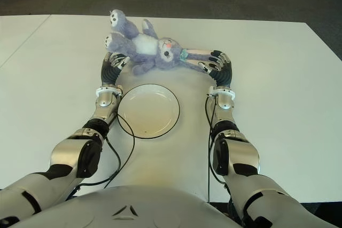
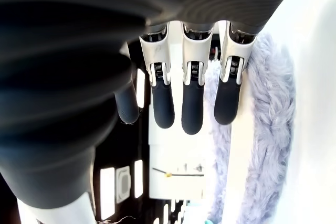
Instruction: Put the doll into the plate.
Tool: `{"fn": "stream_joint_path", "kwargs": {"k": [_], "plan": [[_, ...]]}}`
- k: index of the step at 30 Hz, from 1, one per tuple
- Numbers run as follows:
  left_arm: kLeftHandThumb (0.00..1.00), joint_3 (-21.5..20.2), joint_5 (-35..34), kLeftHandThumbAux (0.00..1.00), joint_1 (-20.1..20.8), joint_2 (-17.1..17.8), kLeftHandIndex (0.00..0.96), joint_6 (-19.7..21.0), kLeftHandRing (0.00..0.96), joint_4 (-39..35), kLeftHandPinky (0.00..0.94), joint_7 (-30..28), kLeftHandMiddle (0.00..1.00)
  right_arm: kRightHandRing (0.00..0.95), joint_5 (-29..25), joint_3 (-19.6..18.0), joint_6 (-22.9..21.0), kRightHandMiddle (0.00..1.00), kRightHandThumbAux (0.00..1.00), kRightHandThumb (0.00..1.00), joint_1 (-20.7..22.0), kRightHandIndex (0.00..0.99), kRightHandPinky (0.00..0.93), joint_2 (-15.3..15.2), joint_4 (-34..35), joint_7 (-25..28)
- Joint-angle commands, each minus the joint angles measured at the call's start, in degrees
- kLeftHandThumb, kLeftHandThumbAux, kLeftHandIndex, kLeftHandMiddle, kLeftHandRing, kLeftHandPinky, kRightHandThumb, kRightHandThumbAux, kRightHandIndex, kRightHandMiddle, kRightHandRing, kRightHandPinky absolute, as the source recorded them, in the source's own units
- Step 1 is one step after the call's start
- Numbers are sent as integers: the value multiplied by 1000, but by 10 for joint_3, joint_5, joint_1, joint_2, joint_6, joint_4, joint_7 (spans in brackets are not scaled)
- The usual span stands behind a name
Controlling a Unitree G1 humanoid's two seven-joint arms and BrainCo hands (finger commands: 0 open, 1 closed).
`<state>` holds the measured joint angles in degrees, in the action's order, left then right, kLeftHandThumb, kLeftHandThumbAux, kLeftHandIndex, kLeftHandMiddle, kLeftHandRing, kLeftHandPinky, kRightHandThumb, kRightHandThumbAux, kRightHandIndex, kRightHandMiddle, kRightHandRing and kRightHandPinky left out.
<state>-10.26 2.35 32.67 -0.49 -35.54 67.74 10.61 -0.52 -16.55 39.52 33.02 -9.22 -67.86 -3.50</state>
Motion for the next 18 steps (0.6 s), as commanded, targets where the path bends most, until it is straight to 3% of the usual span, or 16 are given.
{"fn": "stream_joint_path", "kwargs": {"k": [1,10,18], "plan": [[0,20,32,660,-143,-2,125,66,299,91,261,42,288,293,-8,-8,-9,273,842,57,-159,252,340,64,-84,0],[4,58,66,690,-115,-13,71,50,249,77,233,103,218,291,-12,-11,-11,273,840,58,-159,252,332,64,-84,4],[121,54,49,668,-74,-15,38,23,219,61,248,106,176,292,-9,-9,-12,274,839,70,-159,256,336,61,-84,-1]]}}
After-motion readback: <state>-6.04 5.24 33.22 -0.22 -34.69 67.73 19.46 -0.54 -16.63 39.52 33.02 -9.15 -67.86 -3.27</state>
